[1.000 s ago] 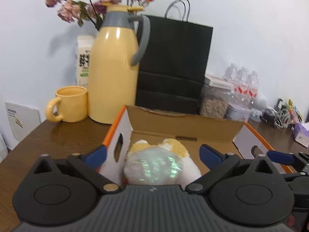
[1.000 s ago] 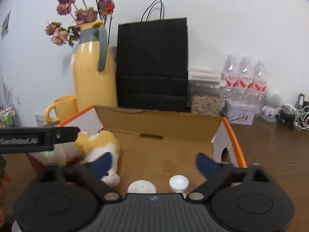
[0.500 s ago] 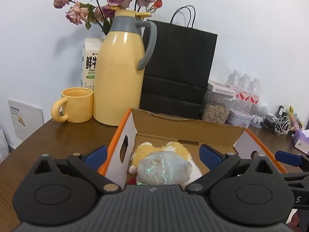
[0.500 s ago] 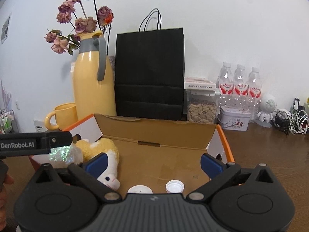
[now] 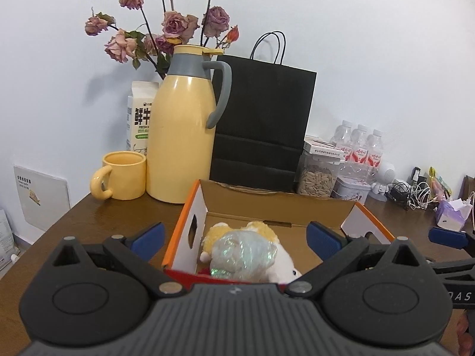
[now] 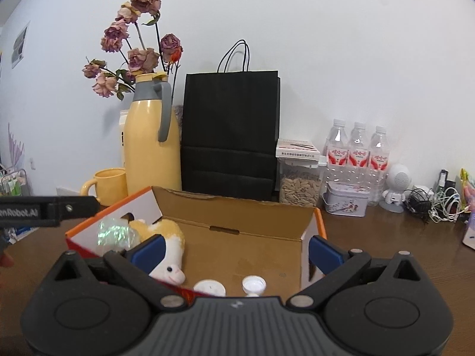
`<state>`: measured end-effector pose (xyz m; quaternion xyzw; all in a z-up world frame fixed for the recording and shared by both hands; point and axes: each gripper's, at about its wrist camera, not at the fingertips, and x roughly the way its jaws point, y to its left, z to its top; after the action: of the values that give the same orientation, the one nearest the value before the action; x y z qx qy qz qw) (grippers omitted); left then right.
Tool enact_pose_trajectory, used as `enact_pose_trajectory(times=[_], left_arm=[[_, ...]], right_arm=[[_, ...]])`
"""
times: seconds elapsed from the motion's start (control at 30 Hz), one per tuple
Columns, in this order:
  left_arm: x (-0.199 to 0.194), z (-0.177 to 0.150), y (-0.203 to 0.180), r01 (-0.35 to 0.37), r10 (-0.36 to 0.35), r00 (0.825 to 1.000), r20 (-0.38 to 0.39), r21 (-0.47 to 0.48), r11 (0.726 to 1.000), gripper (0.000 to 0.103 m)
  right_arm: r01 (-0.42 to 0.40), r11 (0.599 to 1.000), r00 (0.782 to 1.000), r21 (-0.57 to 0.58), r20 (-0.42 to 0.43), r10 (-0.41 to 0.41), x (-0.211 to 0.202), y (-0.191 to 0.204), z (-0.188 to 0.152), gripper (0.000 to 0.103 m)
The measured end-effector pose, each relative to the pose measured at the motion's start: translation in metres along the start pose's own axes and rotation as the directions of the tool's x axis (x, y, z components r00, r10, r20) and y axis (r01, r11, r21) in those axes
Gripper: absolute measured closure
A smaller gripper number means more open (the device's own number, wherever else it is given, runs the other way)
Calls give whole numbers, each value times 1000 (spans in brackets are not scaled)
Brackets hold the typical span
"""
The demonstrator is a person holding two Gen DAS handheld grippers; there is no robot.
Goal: Organize objects
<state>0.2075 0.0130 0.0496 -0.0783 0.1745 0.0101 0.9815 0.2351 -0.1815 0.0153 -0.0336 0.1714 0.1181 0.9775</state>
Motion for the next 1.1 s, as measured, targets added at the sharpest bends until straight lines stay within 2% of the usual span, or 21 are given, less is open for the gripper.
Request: enact_pose_trajectory(times=[0.37, 0.83, 0.97, 1.03, 1.1], left_arm=[[-41, -15, 9, -19, 20, 999, -39, 24, 1000, 0], [-63, -50, 27, -50, 54, 988, -144, 35, 998, 0], [-68, -57, 31, -53, 58, 986, -159, 36, 998, 0], [-70, -60, 32, -53, 58, 984, -166, 34, 998, 0], [-71, -62, 34, -53, 58, 983, -172, 33, 998, 0]], right_arm=[[39, 999, 997, -19, -59, -41, -50, -26, -30, 0], [66, 998, 971, -10, -229, -66, -81, -56, -94, 1], [53, 999, 964, -10, -259, -53, -80, -56, -103, 10], [41, 999, 961, -9, -273, -42, -77, -55, -106, 18], [25, 1000, 958, -4, -287, -26, -74, -53, -107, 36]])
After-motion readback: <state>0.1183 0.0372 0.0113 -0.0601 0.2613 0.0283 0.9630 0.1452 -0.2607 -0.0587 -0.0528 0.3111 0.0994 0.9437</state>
